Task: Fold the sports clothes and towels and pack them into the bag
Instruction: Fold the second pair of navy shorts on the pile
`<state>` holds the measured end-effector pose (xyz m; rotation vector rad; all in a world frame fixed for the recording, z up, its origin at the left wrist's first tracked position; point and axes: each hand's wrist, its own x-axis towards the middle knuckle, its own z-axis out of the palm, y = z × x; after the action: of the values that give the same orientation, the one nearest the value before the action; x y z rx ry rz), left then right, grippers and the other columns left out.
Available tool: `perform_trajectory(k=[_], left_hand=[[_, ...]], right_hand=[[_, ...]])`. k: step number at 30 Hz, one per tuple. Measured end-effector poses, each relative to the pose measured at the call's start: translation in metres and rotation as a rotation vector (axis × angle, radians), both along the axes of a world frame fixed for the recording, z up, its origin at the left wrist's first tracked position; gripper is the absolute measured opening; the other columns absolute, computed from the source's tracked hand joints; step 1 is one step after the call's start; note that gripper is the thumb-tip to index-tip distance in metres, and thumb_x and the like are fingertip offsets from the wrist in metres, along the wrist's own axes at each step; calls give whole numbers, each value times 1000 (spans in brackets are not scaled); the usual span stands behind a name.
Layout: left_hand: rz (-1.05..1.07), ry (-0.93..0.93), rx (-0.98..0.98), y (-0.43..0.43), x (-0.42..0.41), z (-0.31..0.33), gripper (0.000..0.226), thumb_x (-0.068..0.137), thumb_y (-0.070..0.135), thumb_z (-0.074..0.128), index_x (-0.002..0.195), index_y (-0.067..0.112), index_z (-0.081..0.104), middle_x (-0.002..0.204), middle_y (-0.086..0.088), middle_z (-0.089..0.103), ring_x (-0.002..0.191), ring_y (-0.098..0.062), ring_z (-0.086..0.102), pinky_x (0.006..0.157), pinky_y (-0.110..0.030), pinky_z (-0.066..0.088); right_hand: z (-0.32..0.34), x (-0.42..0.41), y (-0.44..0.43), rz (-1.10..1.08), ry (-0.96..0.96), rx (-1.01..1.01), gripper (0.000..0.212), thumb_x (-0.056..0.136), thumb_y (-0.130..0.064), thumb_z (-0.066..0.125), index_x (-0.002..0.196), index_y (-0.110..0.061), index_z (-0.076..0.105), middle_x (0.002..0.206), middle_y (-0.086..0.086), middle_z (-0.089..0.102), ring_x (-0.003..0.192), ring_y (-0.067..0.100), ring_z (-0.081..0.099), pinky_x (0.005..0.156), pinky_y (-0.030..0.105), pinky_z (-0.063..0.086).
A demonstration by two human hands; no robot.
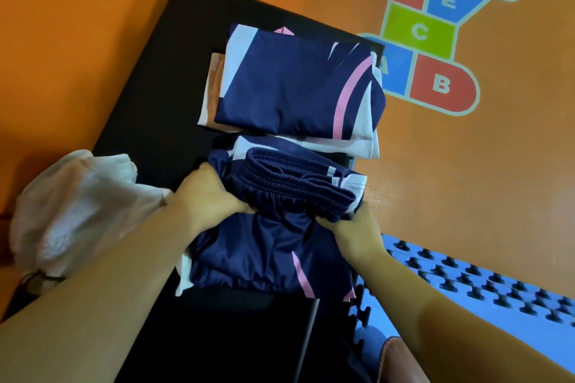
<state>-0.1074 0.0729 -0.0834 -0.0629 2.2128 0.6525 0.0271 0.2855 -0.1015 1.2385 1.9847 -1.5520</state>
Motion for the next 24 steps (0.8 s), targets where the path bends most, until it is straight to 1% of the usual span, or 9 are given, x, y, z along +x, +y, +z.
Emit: perform_trajectory(k=[3, 6, 8, 11, 14, 16, 19, 22, 24], left_hand=[[133, -136, 195, 2, 5, 13, 81, 31, 52, 89, 103, 20, 69, 100, 3, 72, 94, -16, 66, 90, -41, 52], [213, -230, 382, 7, 14, 26, 50, 55, 26, 89, 101, 25, 70, 98, 9, 73, 95, -12, 66, 90, -34, 50], [278, -265, 480, 10, 22, 32, 49, 61, 22, 86, 105, 29, 68, 101, 12, 72, 98, -10, 66, 94, -33, 48], [361, -227, 547, 11, 34, 31, 68, 55, 34, 87, 118, 30, 62, 109, 12, 70, 103, -9, 65, 100, -37, 46], [432, -151, 537, 13, 47, 33, 52, 68, 31, 83, 115, 34, 61, 106, 14, 70, 100, -9, 66, 98, -39, 47], [458, -101, 528, 17, 57, 38, 43, 67, 37, 79, 107, 39, 64, 103, 13, 71, 98, -12, 67, 95, -44, 49], [577, -25, 510, 27, 74, 46, 40, 64, 40, 73, 103, 35, 64, 98, 10, 72, 94, -16, 68, 91, -48, 51], [709, -35, 490, 39, 90, 53, 16, 83, 19, 64, 97, 28, 64, 90, 4, 72, 88, -20, 68, 86, -48, 53], [746, -104, 508, 43, 97, 59, 19, 89, 10, 59, 92, 29, 64, 89, 5, 72, 89, -19, 68, 83, -45, 55]], right_hand=[[10, 4, 4, -65, 39, -61, 47, 62, -27, 80, 105, -17, 62, 93, -1, 73, 87, 19, 69, 78, 39, 56], [25, 10, 9, -122, 119, -117, 28, 76, -2, 73, 99, -16, 64, 87, -2, 74, 81, 17, 70, 70, 30, 55], [35, 13, 11, -134, 174, -132, 30, 78, 3, 70, 98, -18, 63, 87, -3, 74, 79, 14, 71, 66, 24, 53], [45, 17, 12, -141, 216, -158, 36, 78, 1, 71, 103, -17, 55, 95, 1, 70, 84, 15, 69, 66, 24, 53], [60, 18, 11, -125, 195, -199, 49, 78, -4, 73, 113, -20, 41, 104, 0, 61, 88, 12, 64, 68, 23, 50], [70, 17, 10, -80, 229, -237, 58, 75, -5, 76, 117, -24, 40, 111, -4, 60, 95, 9, 64, 72, 22, 51], [81, 15, 0, 111, 323, -241, 85, 63, -18, 81, 132, -28, 34, 125, -11, 55, 112, 0, 57, 88, 20, 51], [89, 8, -22, 368, 308, -93, 117, 52, -47, 86, 143, -35, 13, 142, -12, 34, 132, 5, 37, 108, 36, 39], [94, 1, -40, 601, 194, 75, 139, 47, -66, 79, 146, -36, -12, 154, -9, 8, 144, 17, 14, 114, 49, 25]])
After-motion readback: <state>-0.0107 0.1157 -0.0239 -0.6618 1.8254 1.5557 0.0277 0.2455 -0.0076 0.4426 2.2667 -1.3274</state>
